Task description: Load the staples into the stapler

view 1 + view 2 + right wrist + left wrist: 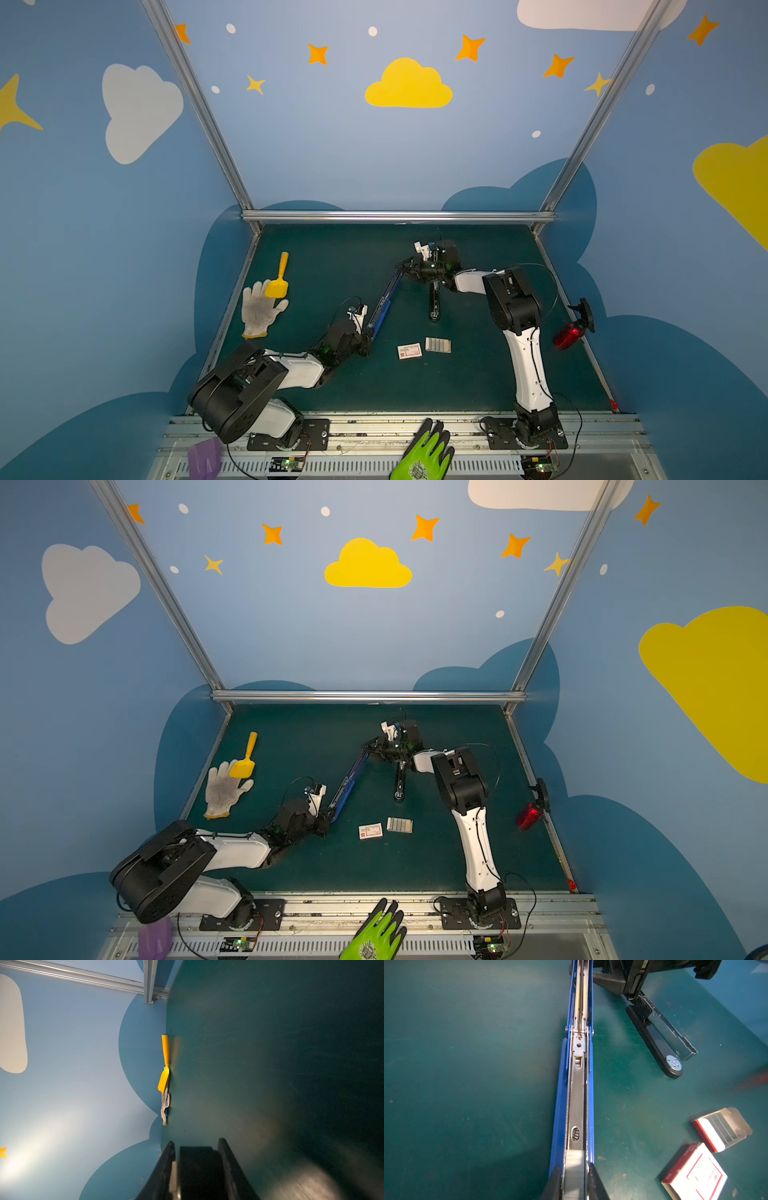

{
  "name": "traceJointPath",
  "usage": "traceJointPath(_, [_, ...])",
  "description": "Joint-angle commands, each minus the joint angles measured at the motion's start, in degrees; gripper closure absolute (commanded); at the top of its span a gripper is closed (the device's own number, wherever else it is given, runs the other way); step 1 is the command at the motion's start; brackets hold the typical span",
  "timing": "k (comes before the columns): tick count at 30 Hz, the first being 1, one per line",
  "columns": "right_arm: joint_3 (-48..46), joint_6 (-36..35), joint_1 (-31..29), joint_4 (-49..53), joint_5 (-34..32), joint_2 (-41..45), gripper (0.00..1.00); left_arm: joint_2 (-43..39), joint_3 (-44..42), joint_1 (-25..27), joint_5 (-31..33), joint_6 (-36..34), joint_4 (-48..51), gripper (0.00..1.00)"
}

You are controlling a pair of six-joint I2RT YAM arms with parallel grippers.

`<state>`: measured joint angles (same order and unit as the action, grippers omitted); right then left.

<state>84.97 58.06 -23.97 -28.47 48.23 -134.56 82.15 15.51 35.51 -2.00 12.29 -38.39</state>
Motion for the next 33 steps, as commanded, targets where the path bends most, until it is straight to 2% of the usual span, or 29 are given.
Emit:
traceJointPath(1, [1.5, 0.7, -0.3, -1.4, 1.6, -0.3, 0.78, 0.3, 0.7, -0.1, -0.2, 0.2, -0.3, 0.87])
traceJointPath(4, [1.6, 0.4, -0.3, -1.2, 1.6, -0.2, 0.78, -0.3, 0.7, 0.0, -0.1, 0.1, 0.5, 0.96])
traceJointPath(7, [1.2, -1.9, -0.4, 0.9, 0.7, 1.2, 0.8, -2.3, 1.2, 0.0, 1.0, -0.1, 2.3, 0.96])
traceJointPath(16, [-0.6, -16.5, -3.7, 14.4, -7.4, 10.5, 0.8, -9.5, 4.2, 0.1, 2.9, -1.3, 6.9, 0.96])
traceJointPath(25, [-2.0, -26.4, -9.5, 22.0, -15.4, 18.0, 0.8, -10.2, 5.5, 0.1, 2.7, -1.9, 6.6, 0.96])
traceJointPath(33, [-3.6, -31.8, -14.4, 25.2, -21.2, 22.2, 0.8, -10.3, 6.5, 0.1, 2.9, -3.1, 6.0, 0.96])
